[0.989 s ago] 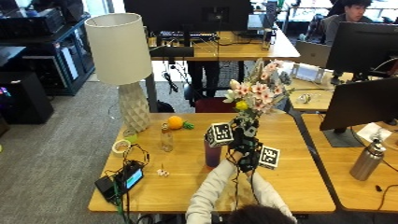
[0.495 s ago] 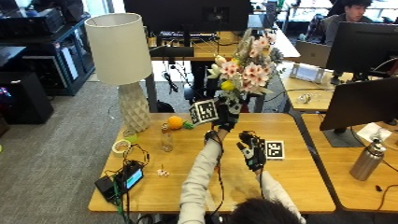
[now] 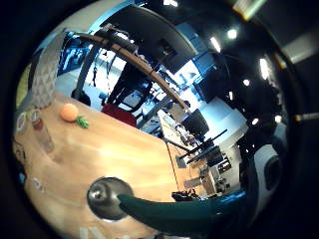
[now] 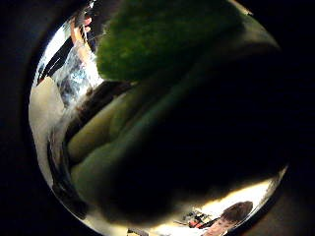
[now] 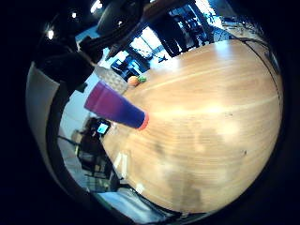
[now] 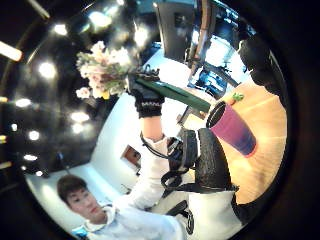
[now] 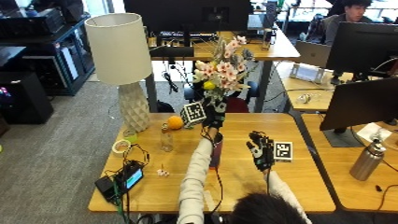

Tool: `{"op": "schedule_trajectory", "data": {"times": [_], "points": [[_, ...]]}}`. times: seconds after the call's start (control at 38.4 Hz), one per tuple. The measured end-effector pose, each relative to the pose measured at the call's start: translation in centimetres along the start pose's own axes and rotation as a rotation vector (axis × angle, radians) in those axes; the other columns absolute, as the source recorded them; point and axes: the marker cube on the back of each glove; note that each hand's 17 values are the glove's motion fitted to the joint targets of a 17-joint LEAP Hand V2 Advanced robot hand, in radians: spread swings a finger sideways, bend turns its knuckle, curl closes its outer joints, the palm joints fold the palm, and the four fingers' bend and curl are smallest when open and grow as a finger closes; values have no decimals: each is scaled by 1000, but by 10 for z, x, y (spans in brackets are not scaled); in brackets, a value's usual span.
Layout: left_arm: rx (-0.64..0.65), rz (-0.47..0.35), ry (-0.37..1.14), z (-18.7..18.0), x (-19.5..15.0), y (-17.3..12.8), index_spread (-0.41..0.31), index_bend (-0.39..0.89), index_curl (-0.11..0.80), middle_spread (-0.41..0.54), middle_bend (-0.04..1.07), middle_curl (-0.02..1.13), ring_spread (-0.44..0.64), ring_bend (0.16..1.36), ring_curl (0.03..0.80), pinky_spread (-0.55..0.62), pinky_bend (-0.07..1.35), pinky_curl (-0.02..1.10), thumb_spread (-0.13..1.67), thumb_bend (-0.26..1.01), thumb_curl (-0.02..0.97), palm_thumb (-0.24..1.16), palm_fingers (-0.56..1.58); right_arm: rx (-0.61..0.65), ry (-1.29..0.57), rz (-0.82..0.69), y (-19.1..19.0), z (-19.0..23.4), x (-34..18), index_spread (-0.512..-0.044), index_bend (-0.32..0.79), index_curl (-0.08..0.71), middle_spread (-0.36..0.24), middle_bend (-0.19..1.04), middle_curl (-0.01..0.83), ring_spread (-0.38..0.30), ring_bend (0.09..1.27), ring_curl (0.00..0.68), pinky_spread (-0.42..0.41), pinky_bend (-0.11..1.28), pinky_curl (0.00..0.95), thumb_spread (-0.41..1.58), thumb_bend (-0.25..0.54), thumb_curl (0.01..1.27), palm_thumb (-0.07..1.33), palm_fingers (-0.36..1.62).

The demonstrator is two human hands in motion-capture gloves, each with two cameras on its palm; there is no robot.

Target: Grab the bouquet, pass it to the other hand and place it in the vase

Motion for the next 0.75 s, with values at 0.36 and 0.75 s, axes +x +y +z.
{"op": "schedule_trajectory", "data": {"times": [0.36,0.75], "points": [[-635,-27,-130,-49,-65,76,-137,23,435,-146,466,547,-146,717,526,-108,588,500,548,-209,584,310,-214,-22,63,55,14,-16,37,-230,110,308,-57,392,439,-139,495,373,128,384,336,1059,-21,492,729,916],[-548,75,-172,-122,-116,93,108,51,210,304,169,301,390,537,298,463,406,307,701,-53,445,145,-234,104,280,9,24,-51,20,-221,113,293,-56,351,434,-147,449,374,150,297,326,1072,-18,490,762,941]]}}
